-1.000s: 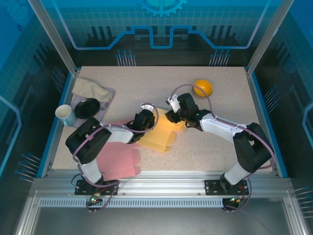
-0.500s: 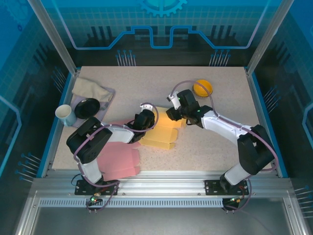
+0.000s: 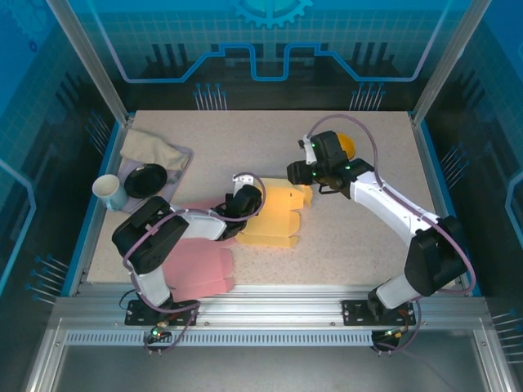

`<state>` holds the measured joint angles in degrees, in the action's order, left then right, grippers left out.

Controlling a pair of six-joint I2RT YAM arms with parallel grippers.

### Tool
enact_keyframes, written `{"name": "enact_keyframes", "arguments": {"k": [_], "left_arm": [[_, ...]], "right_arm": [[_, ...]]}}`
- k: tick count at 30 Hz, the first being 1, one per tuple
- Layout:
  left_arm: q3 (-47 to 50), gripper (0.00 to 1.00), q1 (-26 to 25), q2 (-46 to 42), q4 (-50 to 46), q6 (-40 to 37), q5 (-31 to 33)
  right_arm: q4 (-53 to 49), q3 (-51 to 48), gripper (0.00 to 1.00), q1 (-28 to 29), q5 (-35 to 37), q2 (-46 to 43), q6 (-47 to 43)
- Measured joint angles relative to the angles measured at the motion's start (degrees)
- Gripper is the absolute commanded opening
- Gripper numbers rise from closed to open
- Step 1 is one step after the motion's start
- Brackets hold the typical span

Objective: Fold the paper box

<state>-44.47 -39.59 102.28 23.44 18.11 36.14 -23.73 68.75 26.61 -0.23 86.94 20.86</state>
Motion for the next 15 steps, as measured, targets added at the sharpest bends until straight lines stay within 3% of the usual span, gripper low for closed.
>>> {"name": "enact_keyframes", "arguments": {"k": [10,12,15], "left_arm": [[-0.5,0.02,-1.2,0.0,-1.7,1.3,1.7],[-0.5,0.01,-1.3,0.0,-1.8,1.5,2.0],[-0.5,0.01,-1.6,0.0,-2.0,1.5,2.3]], "right_arm": [[3.5,-4.1,0.53,-1.2,-6.5,2.5,7.6],[4.6,-5.3,0.71,-1.2,-7.0,2.8,9.5],[6.2,-7.0,0.71,-1.2,-7.5,3.1,11.4]]}}
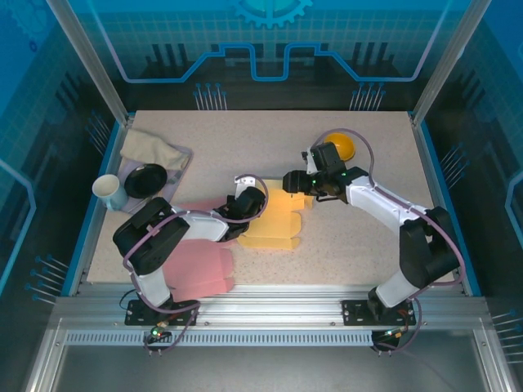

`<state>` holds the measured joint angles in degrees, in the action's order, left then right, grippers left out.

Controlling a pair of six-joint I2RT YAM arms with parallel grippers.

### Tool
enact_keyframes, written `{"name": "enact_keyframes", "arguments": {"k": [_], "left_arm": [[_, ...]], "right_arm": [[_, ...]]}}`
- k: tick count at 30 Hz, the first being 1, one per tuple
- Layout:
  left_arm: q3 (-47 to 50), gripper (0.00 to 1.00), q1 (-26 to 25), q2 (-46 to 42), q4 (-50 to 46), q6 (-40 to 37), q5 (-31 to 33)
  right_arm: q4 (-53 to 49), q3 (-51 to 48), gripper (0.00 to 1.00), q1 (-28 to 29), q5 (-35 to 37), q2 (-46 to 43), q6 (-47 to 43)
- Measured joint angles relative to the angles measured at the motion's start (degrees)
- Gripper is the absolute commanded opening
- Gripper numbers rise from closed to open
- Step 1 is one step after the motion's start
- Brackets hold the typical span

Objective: Fold the paper box

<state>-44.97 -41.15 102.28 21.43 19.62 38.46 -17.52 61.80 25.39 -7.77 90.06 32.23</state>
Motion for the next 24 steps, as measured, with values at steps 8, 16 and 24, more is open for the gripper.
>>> {"name": "enact_keyframes", "arguments": {"k": [8,16,24], "left_arm": [[-0.3,0.01,-0.3,0.0,-0.7,0.0,0.6],[-0.7,0.01,-0.4,0.0,-1.7,0.2,0.8],[-1.2,0.01,-0.4,0.0,-3.1,1.2,1.4]], "right_arm": [[4.9,-1.1,0.69,0.0,-2.0,0.6,3.9],[8.4,-0.8,0.68,0.7,-4.3,2.4,7.1],[6.6,0.6,0.68,1.8,-2.2,2.9,7.8]]}}
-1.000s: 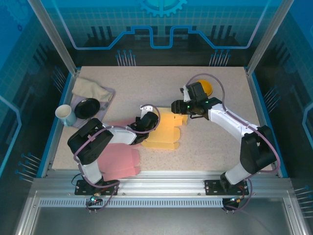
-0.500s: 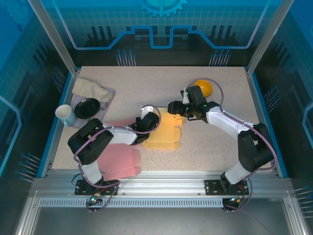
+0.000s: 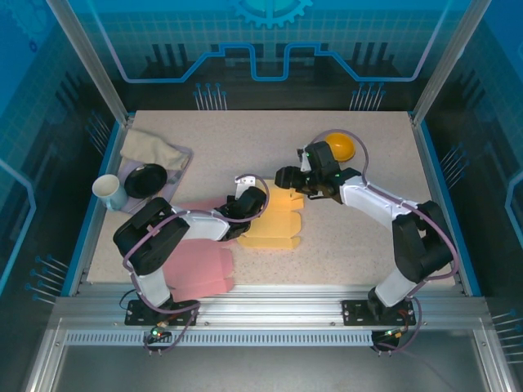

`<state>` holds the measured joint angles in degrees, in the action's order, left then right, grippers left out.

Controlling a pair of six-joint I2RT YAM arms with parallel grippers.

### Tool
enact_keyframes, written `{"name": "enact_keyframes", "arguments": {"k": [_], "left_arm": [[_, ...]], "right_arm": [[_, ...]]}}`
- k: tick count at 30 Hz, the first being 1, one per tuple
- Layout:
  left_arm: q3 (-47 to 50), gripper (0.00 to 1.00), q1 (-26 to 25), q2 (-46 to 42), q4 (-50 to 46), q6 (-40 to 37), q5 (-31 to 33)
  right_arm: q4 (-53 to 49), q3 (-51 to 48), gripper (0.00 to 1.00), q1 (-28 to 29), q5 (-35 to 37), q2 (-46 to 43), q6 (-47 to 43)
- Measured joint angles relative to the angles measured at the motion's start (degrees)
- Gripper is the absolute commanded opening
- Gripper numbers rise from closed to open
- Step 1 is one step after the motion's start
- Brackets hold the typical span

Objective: Fold the paper box

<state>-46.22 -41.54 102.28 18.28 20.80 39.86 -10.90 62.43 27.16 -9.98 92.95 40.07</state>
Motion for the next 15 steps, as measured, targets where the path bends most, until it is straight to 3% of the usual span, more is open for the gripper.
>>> {"name": "enact_keyframes", "arguments": {"k": [8,12,15], "left_arm": [[-0.7,0.01,0.0,0.0,-1.4,0.3,0.0],[-1.7,0.00,-0.1,0.0,-3.5,1.3,0.0],[-2.1,0.00,-0.3,0.0,-4.5,1.9,0.4]], "right_arm": [[-6.8,0.6,0.65,2.1,5.6,-4.6,-4.5],[-9.3,0.4,0.58,2.8,9.0,-9.1,-7.6],[-9.6,-1.1,0.44,3.6,11.1,-11.8,-9.6]]}}
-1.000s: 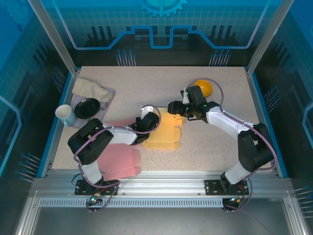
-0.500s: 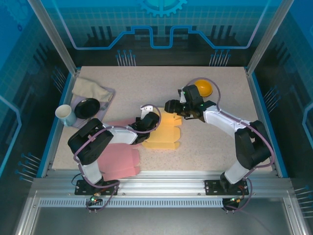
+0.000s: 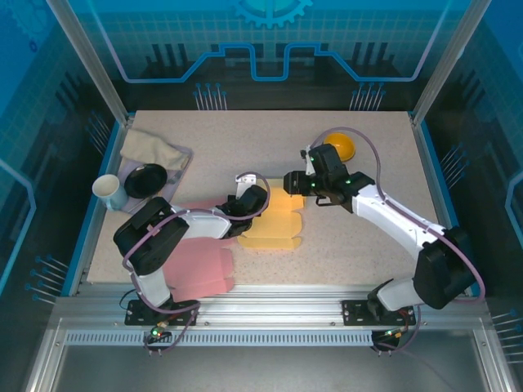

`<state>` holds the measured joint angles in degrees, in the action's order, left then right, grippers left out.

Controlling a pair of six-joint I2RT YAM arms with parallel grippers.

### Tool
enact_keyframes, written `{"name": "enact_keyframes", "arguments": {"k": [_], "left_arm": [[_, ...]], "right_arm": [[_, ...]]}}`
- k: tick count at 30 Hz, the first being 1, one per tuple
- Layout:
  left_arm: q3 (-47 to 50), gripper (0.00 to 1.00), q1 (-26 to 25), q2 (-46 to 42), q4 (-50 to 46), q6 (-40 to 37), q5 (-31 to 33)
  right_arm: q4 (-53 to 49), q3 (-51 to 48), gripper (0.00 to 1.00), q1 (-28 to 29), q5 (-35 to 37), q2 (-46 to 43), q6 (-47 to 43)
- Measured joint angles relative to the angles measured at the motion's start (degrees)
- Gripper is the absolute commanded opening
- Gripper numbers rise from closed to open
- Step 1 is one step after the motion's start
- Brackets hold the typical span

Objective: Fold the paper box

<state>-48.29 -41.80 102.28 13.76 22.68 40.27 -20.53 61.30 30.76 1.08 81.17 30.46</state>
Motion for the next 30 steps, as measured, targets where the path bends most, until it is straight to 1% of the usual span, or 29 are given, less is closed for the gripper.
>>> {"name": "enact_keyframes", "arguments": {"k": [3,4,7,13,16,18,23,30], "left_arm": [[0.0,0.00,-0.1,0.0,-0.2,0.5,0.2],[0.0,0.00,-0.1,0.0,-0.2,0.6,0.2],[-0.3,0.00,-0.1,0.0,-0.7,1.0,0.3],[-0.7,0.00,-0.1,0.0,-1.7,1.2,0.3],[-0.7,0.00,-0.1,0.0,-1.8,1.3,0.3],[-0.7,0.00,-0.1,0.0,-1.8,1.3,0.3],[-0.8,0.00,-0.1,0.0,-1.9,1.3,0.3],[-1.1,0.00,-0.1,0.0,-2.5,1.3,0.3]], "right_arm": [[0.7,-2.9,0.25,0.7,0.7,-0.6,-2.1],[1.2,-3.8,0.21,0.7,0.7,-0.5,-2.6],[2.3,-6.1,0.17,1.2,0.8,0.2,-3.8],[6.6,-6.2,0.11,2.4,3.6,5.5,-5.6],[7.7,-6.3,0.11,2.2,5.4,8.5,-6.6],[9.3,-7.5,0.10,1.6,6.2,9.0,-7.0],[11.7,-10.1,0.10,-1.4,7.5,9.0,-9.1],[15.7,-12.5,0.10,-7.1,6.9,9.7,-12.2]]}}
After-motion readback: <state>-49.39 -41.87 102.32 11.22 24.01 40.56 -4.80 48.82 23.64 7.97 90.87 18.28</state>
